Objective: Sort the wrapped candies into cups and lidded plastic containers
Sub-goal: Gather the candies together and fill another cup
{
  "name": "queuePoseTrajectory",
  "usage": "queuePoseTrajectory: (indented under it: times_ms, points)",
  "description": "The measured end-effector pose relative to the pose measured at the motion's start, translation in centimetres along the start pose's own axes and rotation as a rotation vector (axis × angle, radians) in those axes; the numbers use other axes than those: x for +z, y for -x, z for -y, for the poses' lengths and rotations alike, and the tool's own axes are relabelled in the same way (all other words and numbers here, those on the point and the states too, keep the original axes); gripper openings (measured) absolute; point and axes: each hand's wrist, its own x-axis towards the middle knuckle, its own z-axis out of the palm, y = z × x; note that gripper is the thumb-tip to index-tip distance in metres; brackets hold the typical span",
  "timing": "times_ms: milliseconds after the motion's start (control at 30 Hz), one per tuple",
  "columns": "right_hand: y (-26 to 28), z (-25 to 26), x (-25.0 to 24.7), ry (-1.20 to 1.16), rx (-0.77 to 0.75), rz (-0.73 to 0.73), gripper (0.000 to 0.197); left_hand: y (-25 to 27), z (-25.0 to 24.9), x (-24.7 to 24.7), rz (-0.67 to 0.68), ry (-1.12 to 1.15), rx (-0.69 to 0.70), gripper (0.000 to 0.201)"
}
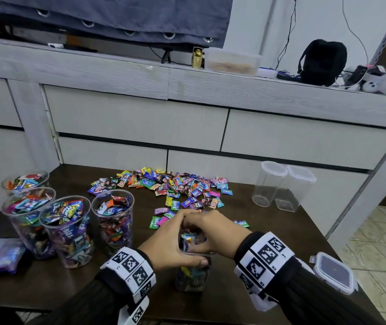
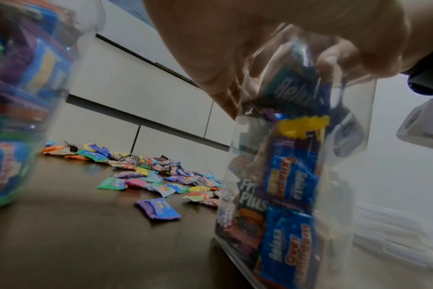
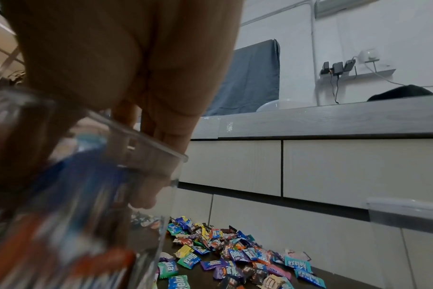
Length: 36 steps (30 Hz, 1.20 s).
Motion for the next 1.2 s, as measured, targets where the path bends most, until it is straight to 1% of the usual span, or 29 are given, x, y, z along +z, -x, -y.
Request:
queuePoseTrajectory:
  times_ms: [167,233,333,367,433,467,500,533,567,600,633,667,700,733,800,867,900,933,967,1033,1100,1200]
  points:
    - [0.2,-0.1,-0.3,-0.079,0.038,-0.012,0.027,0.6,0.6,0.9,-0.071,0.156,-0.039,0.091]
    - [0.5,-0.2,-0.2,-0.161,0.050,-0.071,0.020,0.8,0.8,1.1,-0.072,0.192,-0.042,0.090]
    - [1.0,-0.3,-0.2,-0.391,0.087,-0.206,0.008,0.9,0.9,1.1,-0.048,0.230,-0.052,0.090]
    - [1.1,-0.4,-0.4,-0.496,0.103,-0.261,0.008,1.0,0.8,1.2,-0.044,0.242,-0.047,0.092]
    - [1.3,-1.0,-0.8,-0.661,0.153,-0.414,0.011,1.2,1.0,1.1,-0.055,0.320,-0.072,0.101]
    - [1.4,-1.5,-0.9,-0.679,0.202,-0.500,0.011,1.2,1.2,1.0,-0.075,0.360,-0.093,0.102]
    - [1.5,-2.4,-1.1,-0.643,0.269,-0.568,0.012,1.1,1.4,0.7,-0.114,0.369,-0.103,0.097]
    - [1.7,-3.4,-1.1,-0.564,0.357,-0.599,0.013,1.0,1.5,0.4,-0.171,0.342,-0.114,0.087]
    - [1.8,-4.6,-1.0,-0.465,0.464,-0.581,0.021,0.8,1.8,0.2,-0.244,0.294,-0.142,0.074]
    - [2.0,-5.9,-0.6,-0.369,0.578,-0.512,0.034,0.4,2.4,-0.1,-0.317,0.223,-0.198,0.059]
    - [2.0,-7.1,0.0,-0.298,0.683,-0.409,0.050,0.0,3.0,-0.3,-0.367,0.121,-0.268,0.047]
    - [2.0,-8.3,0.9,-0.251,0.771,-0.302,0.065,-0.6,3.7,-0.4,-0.385,-0.006,-0.342,0.043]
    - [1.9,-9.4,2.1,-0.213,0.843,-0.202,0.079,-1.1,4.3,-0.4,-0.364,-0.137,-0.423,0.045]
    - [1.8,-10.4,3.5,-0.170,0.906,-0.114,0.093,-1.7,5.0,-0.4,-0.311,-0.260,-0.506,0.052]
    - [1.5,-12.4,6.2,-0.081,1.014,0.024,0.118,-3.1,6.3,-0.1,-0.145,-0.462,-0.678,0.079]
    - [1.0,-14.1,8.5,-0.025,1.073,0.107,0.135,-4.2,7.8,0.2,0.052,-0.608,-0.795,0.103]
    - [0.8,-14.8,9.4,-0.005,1.087,0.125,0.139,-4.6,8.7,0.4,0.136,-0.673,-0.820,0.110]
    - [0.5,-15.5,10.2,0.012,1.093,0.126,0.142,-4.9,9.5,0.7,0.196,-0.735,-0.827,0.112]
    - [0.1,-16.0,11.0,0.027,1.097,0.111,0.142,-5.0,10.2,0.9,0.235,-0.787,-0.822,0.111]
    - [-0.6,-16.9,12.3,0.041,1.094,0.072,0.139,-5.1,11.7,1.2,0.255,-0.840,-0.804,0.104]
    - [-1.5,-17.3,13.4,0.057,1.066,0.057,0.130,-5.3,13.1,1.4,0.272,-0.844,-0.776,0.100]
    - [-2.4,-17.5,13.9,0.146,0.987,0.015,0.111,-5.6,14.5,1.8,0.293,-0.865,-0.707,0.095]
